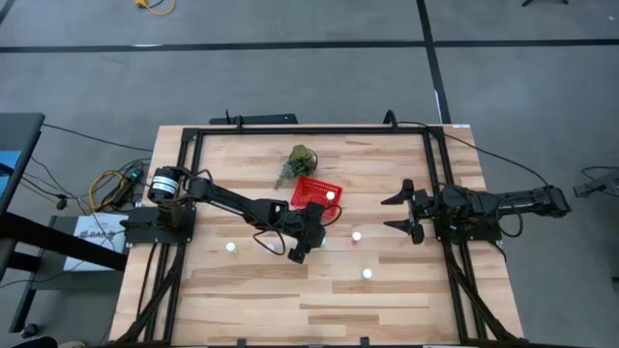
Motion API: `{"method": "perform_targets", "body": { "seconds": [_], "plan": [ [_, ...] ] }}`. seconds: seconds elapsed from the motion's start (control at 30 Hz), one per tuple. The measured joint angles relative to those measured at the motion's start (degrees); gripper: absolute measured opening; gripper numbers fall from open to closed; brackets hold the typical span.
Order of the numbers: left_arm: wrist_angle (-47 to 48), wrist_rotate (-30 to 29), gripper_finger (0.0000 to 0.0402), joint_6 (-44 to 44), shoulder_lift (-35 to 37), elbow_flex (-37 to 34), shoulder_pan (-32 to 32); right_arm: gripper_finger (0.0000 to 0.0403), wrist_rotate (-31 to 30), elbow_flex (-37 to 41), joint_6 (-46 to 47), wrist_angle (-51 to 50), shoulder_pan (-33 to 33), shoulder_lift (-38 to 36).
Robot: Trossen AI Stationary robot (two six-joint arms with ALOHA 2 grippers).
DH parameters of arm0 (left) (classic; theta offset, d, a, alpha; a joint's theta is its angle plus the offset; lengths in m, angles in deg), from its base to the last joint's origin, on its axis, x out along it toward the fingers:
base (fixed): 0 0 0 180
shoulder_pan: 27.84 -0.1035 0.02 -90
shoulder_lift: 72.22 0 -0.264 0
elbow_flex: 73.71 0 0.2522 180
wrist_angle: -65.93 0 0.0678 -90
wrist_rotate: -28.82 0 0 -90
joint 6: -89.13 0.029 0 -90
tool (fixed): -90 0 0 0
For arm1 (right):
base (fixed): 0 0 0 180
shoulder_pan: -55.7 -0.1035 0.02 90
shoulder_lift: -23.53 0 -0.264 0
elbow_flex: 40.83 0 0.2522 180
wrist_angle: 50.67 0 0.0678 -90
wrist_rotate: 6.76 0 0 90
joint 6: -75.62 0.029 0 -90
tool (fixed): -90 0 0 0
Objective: Pick and place pill bottles into a basket
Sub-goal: Put the top blue medicine bottle into the red bin
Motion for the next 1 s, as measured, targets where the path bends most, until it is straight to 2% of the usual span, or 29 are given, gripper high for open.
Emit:
{"method": "perform_targets", "body": {
  "seconds": [0.2,0.33,0.57,0.73,1.0],
  "plan": [
    [-0.1,0.8,0.0123,0.0,0.0,0.0,0.0,0.0306,0.0,0.0,0.0,0.0,0.0,0.0],
    [-0.8,1.8,0.0101,-0.1,0.0,0.0,0.0,0.0306,0.0,0.0,0.0,0.0,0.0,0.0],
    [-2.2,2.1,0.0106,-0.3,0.0,0.0,0.0,0.0306,0.0,0.0,0.0,0.0,0.0,0.0],
    [0.3,2.1,0.0109,-0.7,0.1,2.2,-1.3,0.0306,0.0,0.0,0.0,0.0,0.0,0.0],
    [5.2,7.1,0.011,-2.3,3.9,4.9,-5.8,0.0306,0.0,0.0,0.0,0.0,0.0,0.0]
  ]
}}
